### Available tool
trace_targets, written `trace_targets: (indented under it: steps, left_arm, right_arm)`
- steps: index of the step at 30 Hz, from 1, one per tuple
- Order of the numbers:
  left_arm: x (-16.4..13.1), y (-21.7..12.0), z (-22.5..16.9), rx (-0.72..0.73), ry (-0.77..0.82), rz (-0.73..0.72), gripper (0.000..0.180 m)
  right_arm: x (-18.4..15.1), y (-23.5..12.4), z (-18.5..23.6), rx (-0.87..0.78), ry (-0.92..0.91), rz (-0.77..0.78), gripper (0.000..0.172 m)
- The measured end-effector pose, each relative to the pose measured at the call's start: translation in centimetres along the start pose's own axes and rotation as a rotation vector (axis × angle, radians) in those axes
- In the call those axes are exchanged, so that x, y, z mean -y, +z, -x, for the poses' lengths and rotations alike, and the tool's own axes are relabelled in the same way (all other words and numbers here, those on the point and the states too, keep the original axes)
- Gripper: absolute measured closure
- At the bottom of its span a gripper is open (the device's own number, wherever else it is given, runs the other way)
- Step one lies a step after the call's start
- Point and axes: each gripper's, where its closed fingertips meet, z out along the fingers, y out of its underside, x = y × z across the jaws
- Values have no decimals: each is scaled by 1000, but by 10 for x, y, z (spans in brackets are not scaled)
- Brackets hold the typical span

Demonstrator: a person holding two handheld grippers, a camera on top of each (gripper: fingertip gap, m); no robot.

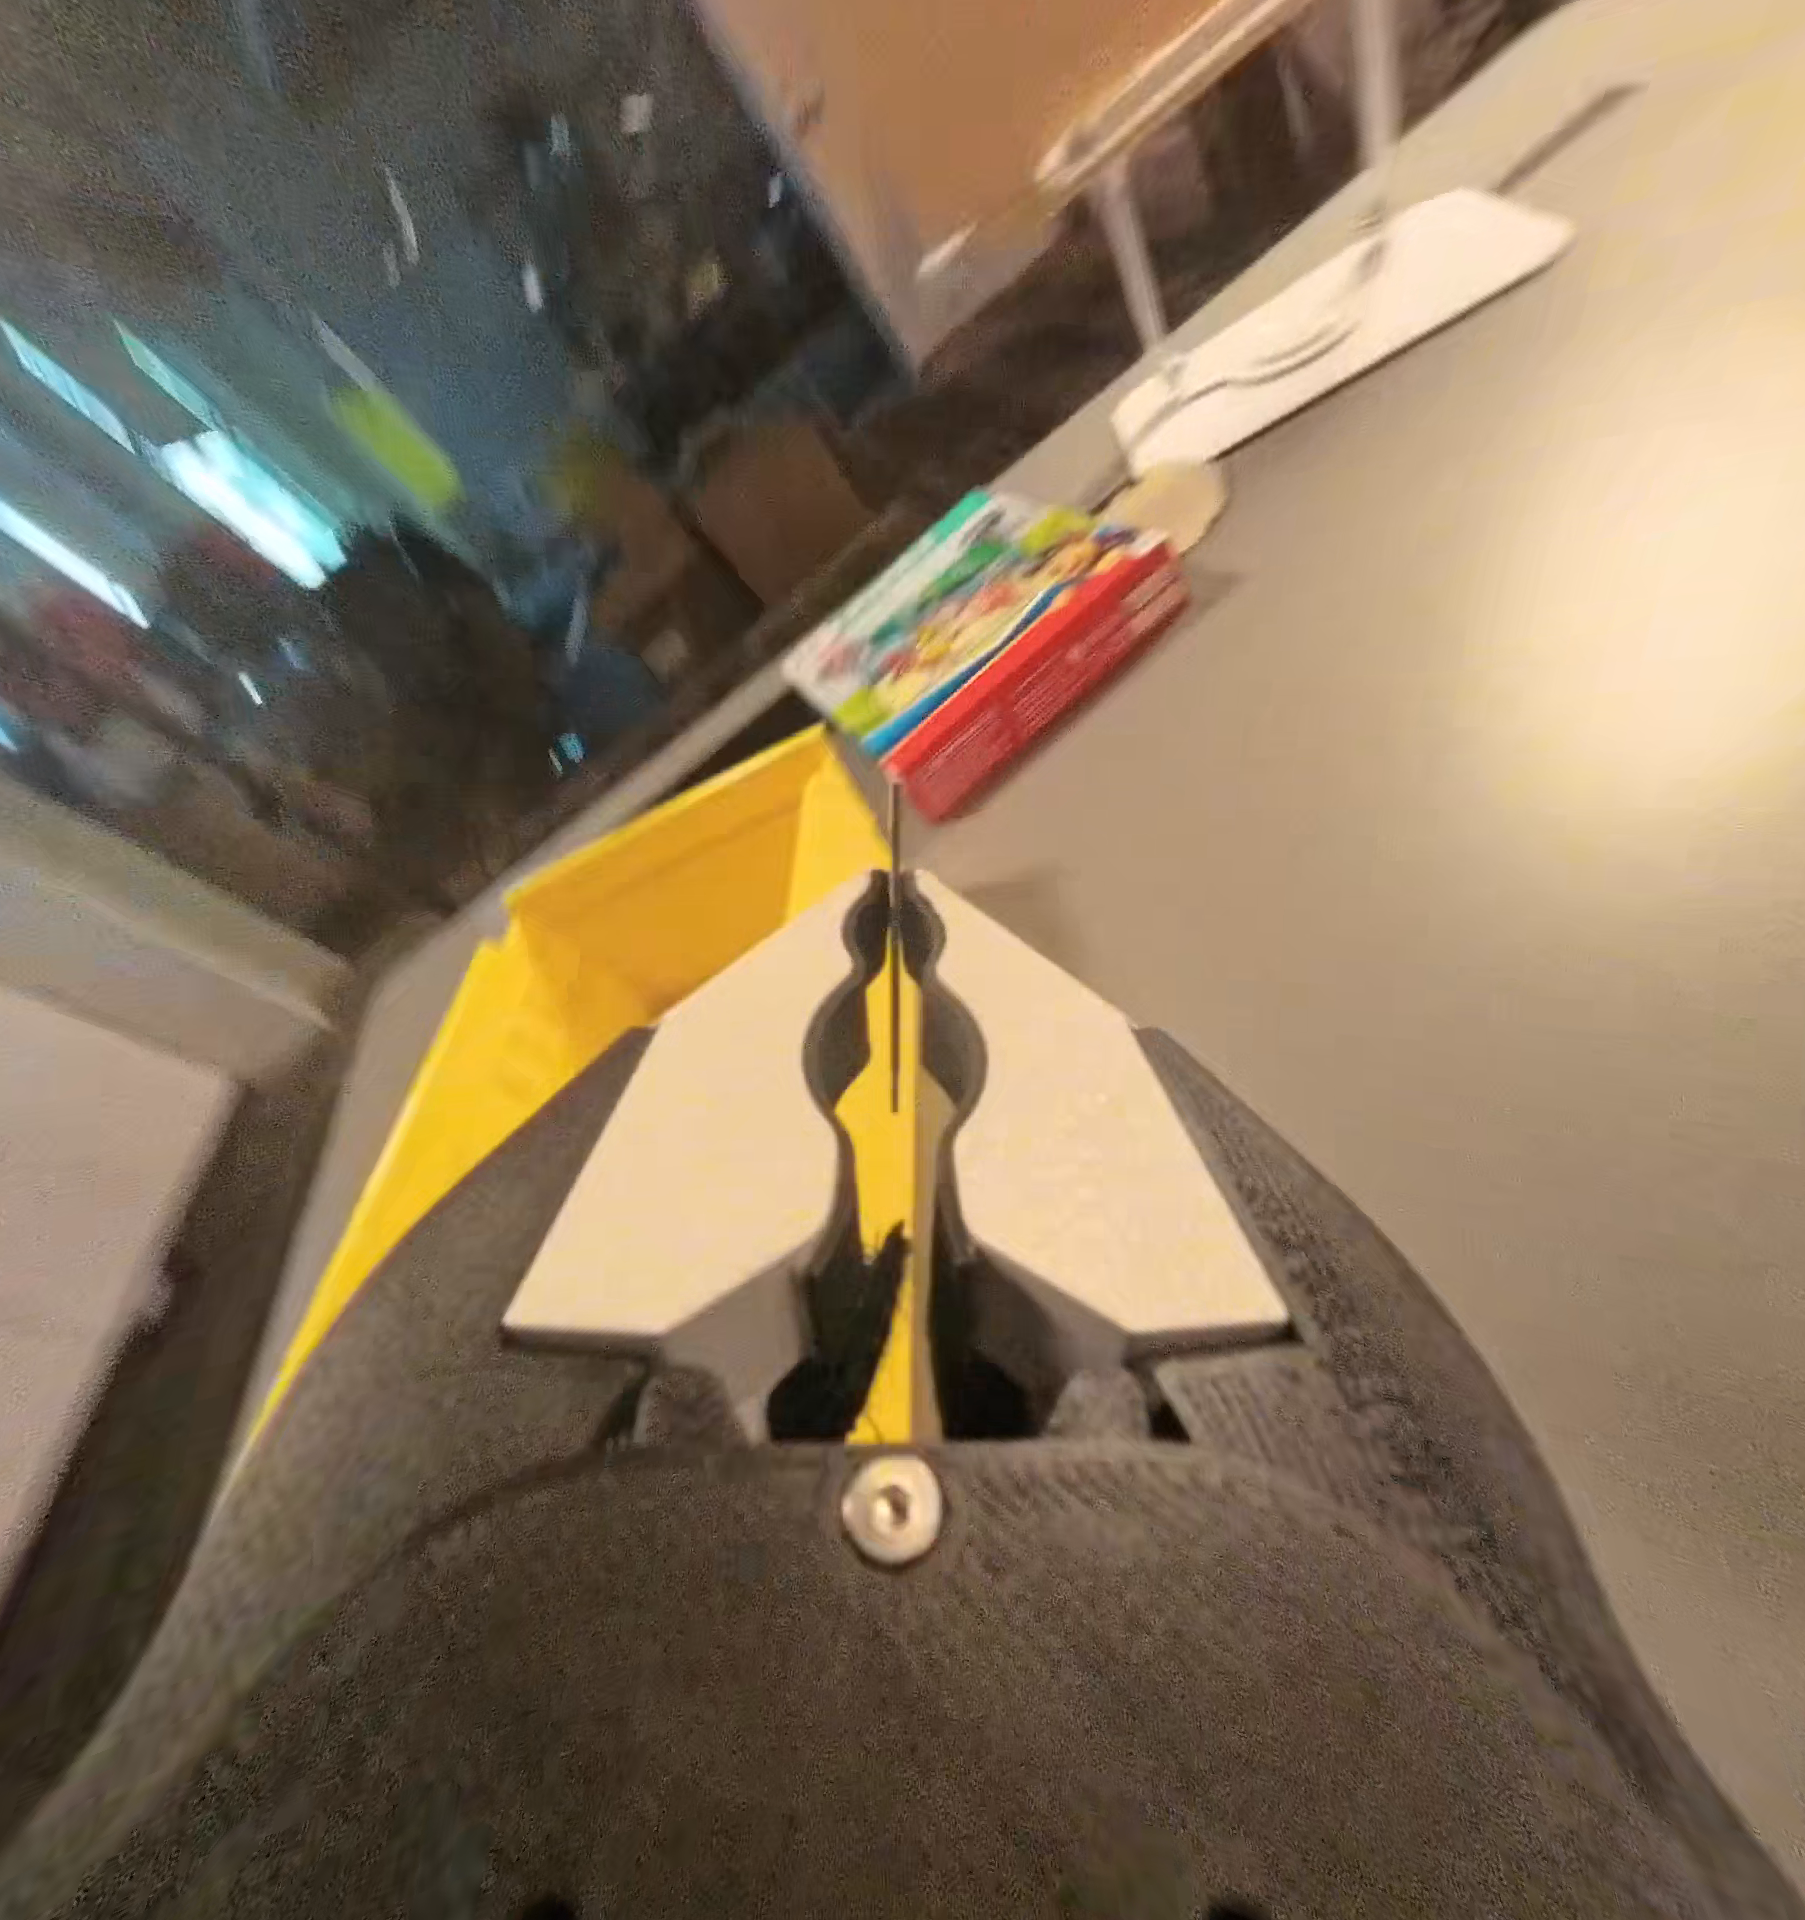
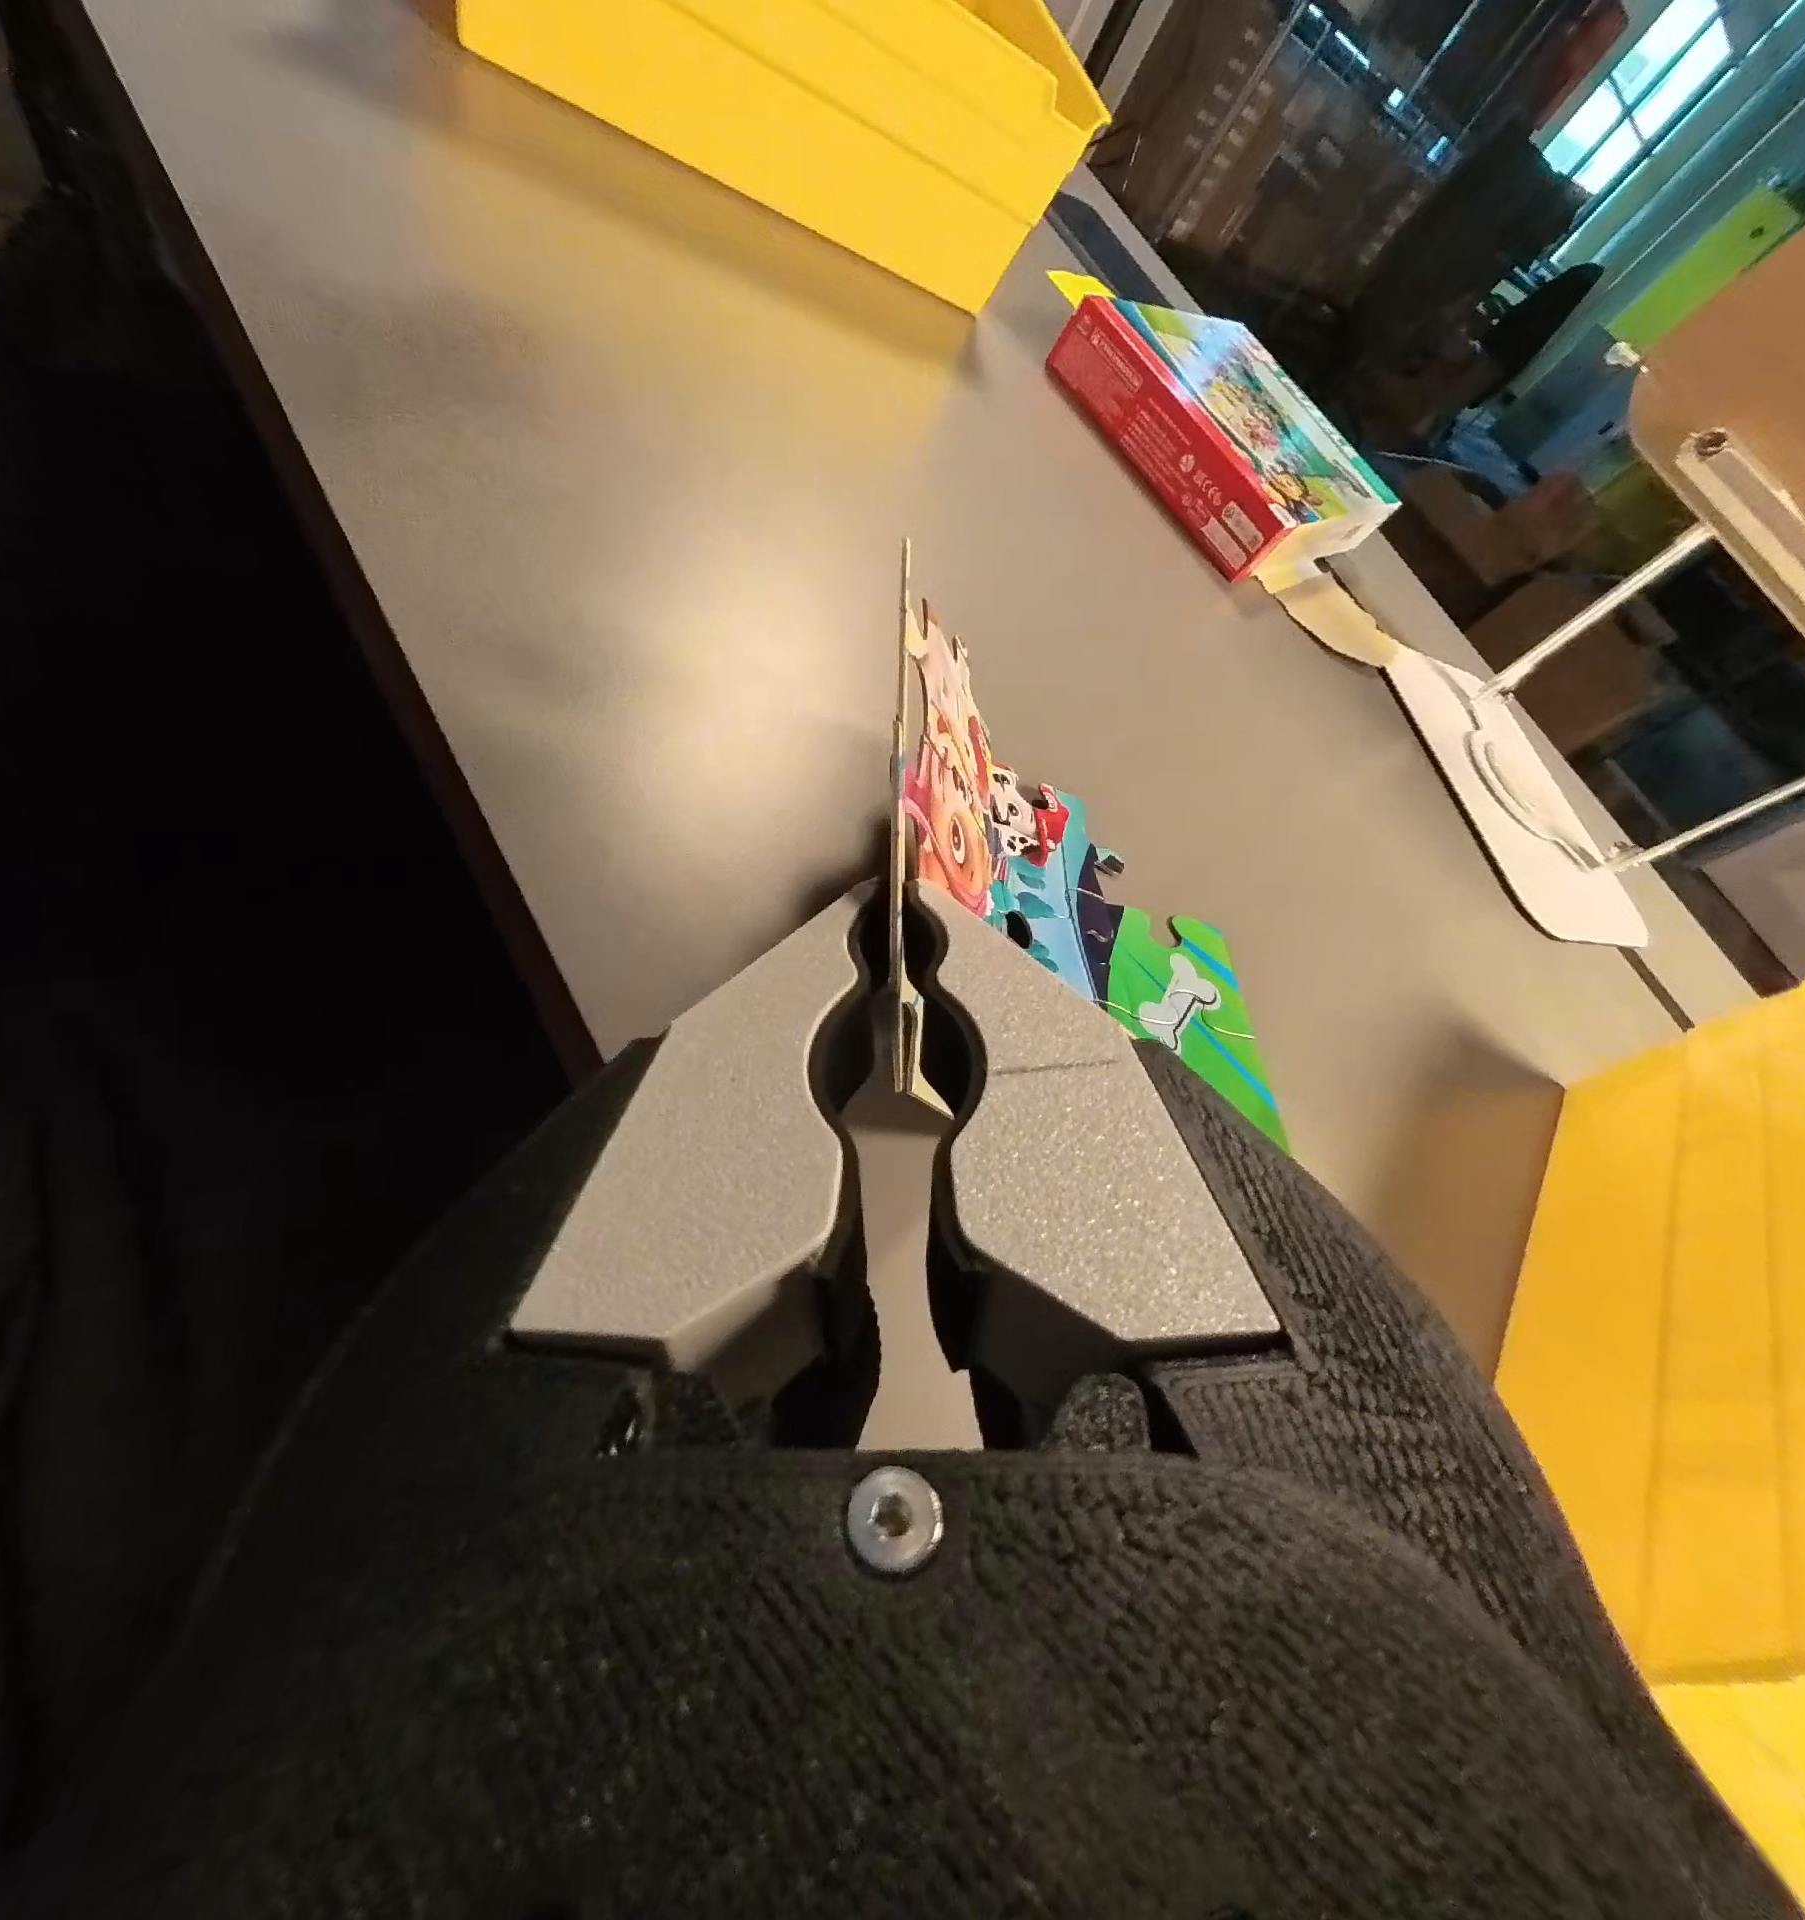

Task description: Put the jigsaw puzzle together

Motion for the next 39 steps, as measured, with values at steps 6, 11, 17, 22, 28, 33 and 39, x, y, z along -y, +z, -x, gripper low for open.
trace_targets:
  steps: [6,11,17,22,28,33,39]
  left_arm:
    - [-69,40,111,169,-282,298,152]
    - [7,35,54,29,-260,68,104]
    - [75,-45,-250,-670,615,-336,94]
    - [57,-53,-323,-577,931,-499,166]
    - [48,-45,-294,-387,950,-551,180]
    - [36,-55,-255,-532,586,-475,180]
    - [25,-26,-42,-6,126,-194,180]
  right_arm:
    - [3,4,2,-4,-40,-7,172]
    - [0,4,4,-6,-103,6,172]
    - [-8,1,12,-20,-255,37,172]
    - [-7,0,19,-17,-334,40,172]
    - [0,-7,6,28,-97,-45,172]
    - [4,-9,-1,47,21,-98,172]
    - [4,-3,3,76,76,-114,172]
